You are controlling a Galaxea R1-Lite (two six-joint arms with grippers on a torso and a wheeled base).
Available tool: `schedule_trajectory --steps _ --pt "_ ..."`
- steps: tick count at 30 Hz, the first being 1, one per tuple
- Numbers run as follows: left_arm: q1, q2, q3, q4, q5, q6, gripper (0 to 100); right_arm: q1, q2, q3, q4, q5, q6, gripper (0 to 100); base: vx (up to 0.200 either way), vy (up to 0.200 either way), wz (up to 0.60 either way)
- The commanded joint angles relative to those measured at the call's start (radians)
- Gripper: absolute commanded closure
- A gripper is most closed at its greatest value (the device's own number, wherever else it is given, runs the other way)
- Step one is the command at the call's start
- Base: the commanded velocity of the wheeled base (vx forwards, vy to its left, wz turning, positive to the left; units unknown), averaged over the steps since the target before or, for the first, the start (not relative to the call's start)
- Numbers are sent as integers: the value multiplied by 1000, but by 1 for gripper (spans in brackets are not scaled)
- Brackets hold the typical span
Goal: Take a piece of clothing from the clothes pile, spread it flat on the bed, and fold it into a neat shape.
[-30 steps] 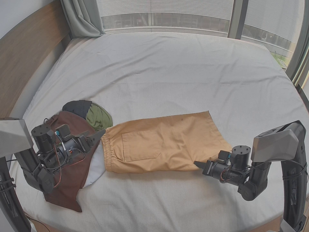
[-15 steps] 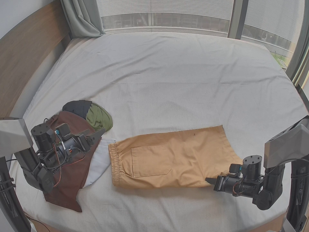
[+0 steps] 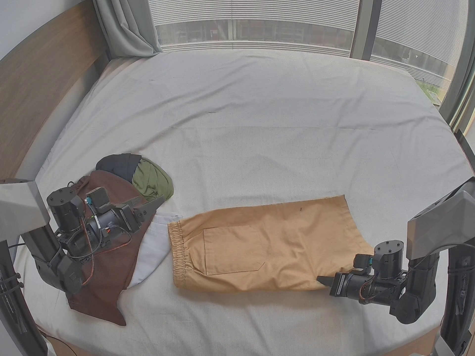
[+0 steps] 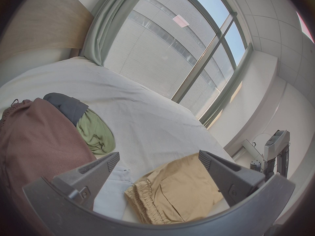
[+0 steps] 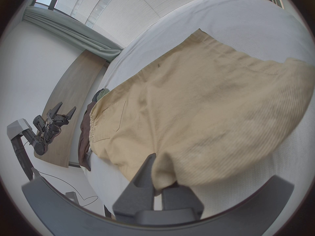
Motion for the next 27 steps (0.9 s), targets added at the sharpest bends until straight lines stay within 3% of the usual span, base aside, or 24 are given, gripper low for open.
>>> schedule_trajectory --steps 1,11,12,23,27 --pt "-6 4 4 -1 -12 0 0 1 2 -1 0 2 1 100 0 0 0" --pt "-7 1 7 -1 -18 -4 0 1 27 -9 0 2 1 100 0 0 0" --pt "-7 1 7 -1 -19 -4 0 1 27 -9 -2 2 1 0 0 0 0" --pt "-7 5 6 -1 -18 -1 0 7 22 11 0 3 -1 0 0 0 0" --pt "-7 5 9 -1 -18 0 0 10 11 56 0 31 -57 0 0 0 0"
